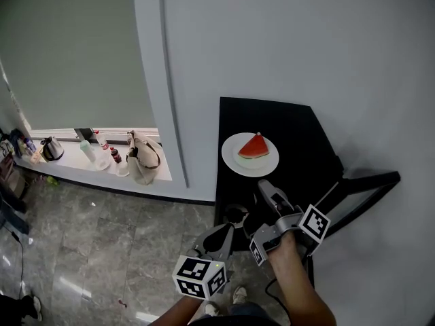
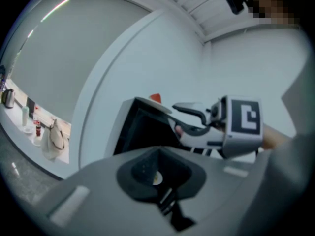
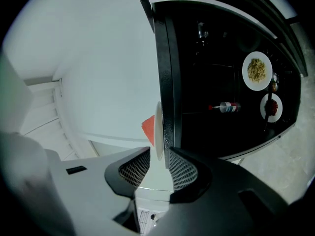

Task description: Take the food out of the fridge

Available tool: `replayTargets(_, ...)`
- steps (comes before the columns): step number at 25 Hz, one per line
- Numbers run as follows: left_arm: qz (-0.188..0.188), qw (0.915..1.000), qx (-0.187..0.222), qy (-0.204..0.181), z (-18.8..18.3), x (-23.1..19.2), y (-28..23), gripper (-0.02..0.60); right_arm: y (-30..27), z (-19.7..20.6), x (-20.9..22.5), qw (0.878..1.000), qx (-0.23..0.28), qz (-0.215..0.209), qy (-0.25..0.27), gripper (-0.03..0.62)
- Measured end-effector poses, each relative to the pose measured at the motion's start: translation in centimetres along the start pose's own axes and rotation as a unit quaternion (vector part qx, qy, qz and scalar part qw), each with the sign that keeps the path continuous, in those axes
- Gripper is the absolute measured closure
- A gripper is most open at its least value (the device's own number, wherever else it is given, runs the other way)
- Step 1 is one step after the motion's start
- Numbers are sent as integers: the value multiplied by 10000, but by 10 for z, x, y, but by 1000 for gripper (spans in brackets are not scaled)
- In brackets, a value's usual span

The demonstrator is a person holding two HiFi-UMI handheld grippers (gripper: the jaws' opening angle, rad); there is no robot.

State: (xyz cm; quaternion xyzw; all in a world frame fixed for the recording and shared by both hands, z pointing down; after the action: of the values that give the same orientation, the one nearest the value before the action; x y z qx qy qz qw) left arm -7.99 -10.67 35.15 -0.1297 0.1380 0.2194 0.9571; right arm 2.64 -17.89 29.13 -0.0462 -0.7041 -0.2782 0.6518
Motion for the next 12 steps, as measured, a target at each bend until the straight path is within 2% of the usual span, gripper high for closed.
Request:
replayTargets(3,-3,10000,-4,-32,1,3,7,597,29,4,4,9993,-24,88,361,508)
replayTargets(6,-45,9998,-89,-173,6,7,16,597,61,9,10,9934,-200,356,1068,517)
replayTargets(8,-97,9995,-180,-232,11,10,21,597,80,15,13,9814,-503,575,1763,522)
replayTargets(12,-176,9987,-288,-385,17,18,33,597,110,35,18,9466,-1030,1013,2882,549)
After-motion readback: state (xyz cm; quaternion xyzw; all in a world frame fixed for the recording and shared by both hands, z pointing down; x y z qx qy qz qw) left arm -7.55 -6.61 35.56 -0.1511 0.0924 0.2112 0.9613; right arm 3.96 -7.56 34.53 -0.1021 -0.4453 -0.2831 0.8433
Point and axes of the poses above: the fingertips, and each gripper's own axes: y backward along the fingers, x to its right, z out of its underside, the point moved 3 cm from there along y, backward along the fingers, and after that the axes turned 11 degrees about -z, right-handed, at the moved point
